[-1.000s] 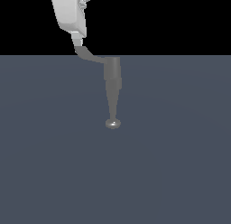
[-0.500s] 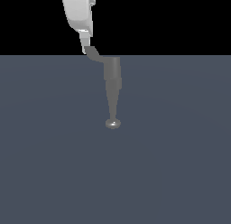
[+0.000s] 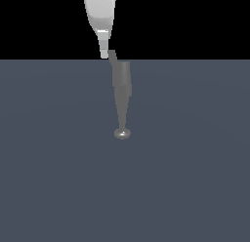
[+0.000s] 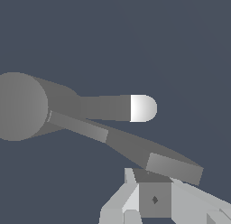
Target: Turn on the faucet by rotating a designated handle.
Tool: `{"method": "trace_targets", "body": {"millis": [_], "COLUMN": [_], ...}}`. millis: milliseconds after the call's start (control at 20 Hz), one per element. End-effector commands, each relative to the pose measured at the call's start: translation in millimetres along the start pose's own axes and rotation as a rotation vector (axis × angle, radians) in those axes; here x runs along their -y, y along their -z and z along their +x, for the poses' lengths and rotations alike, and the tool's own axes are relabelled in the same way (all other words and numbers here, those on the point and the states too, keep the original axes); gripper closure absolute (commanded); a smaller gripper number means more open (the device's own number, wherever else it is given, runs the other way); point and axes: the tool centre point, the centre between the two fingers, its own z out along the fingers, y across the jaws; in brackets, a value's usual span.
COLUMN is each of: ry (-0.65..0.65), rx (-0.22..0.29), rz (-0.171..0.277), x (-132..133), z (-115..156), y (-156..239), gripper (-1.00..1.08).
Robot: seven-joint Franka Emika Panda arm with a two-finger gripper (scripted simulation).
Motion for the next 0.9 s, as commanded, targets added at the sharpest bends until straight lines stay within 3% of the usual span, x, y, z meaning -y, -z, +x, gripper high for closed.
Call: {"method": "trace_targets", "body": {"millis": [0,750,800,850], "ry": [-0.001,-0.009,-0.009,0.024], "rx": [0.000,0.000,0.000,0.001], "rz": [-0.001,-0.005,-0.005,-0.003], "x": [0,-2,-2,1], "z": [0,92,92,69], "y": [0,-1,-1,0], "gripper": [1.08,1.08,1.08,1.08]}}
